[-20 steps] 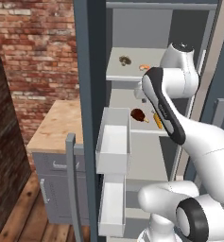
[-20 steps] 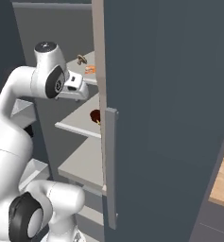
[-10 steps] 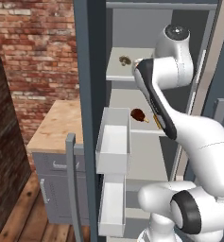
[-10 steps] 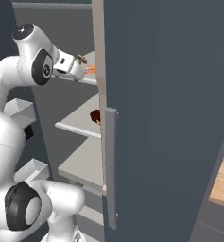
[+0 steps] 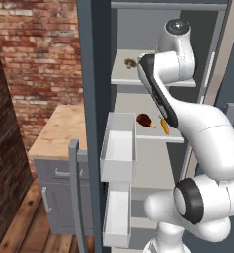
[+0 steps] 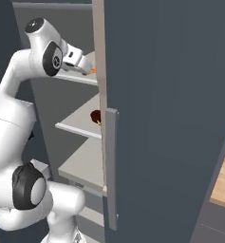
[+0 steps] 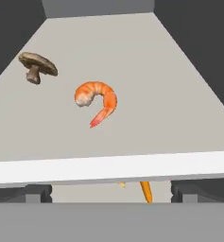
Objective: Take the mushroom and shrimp from the highest rack and move them to the second highest rack where the steak and carrot are located, to maximize freezer space. Close the freezer door after rearranging.
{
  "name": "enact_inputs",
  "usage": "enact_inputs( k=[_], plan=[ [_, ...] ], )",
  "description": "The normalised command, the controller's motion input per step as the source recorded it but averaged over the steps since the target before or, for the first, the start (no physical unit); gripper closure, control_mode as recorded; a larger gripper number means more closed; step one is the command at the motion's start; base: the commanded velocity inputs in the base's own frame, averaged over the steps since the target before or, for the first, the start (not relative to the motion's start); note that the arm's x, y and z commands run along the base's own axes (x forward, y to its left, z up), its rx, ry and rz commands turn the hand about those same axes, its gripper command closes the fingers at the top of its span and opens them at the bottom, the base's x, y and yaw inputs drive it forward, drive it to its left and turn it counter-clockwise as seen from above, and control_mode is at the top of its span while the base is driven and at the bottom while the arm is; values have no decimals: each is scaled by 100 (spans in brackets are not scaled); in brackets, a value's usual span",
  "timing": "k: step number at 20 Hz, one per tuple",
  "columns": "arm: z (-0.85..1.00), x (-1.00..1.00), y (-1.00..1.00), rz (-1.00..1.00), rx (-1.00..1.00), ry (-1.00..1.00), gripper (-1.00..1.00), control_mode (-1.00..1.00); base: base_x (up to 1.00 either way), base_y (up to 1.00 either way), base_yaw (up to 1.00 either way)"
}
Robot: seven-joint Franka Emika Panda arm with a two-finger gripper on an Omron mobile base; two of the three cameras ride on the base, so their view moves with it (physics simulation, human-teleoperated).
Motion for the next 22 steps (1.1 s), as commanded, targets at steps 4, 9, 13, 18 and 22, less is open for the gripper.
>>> enact_inputs(
  k=[4,9,13,18,22],
  plan=[
    [-4,46,-20,14,-1,0,-100,-100,0,0,0],
    [-12,39,-11,19,-7,0,-100,-100,0,0,0],
    [-19,38,0,20,-9,0,-100,-100,0,0,0],
    [-26,33,0,17,-13,0,-100,-100,0,0,0],
    [-20,31,-1,4,-11,0,-100,-100,0,0,0]
  ],
)
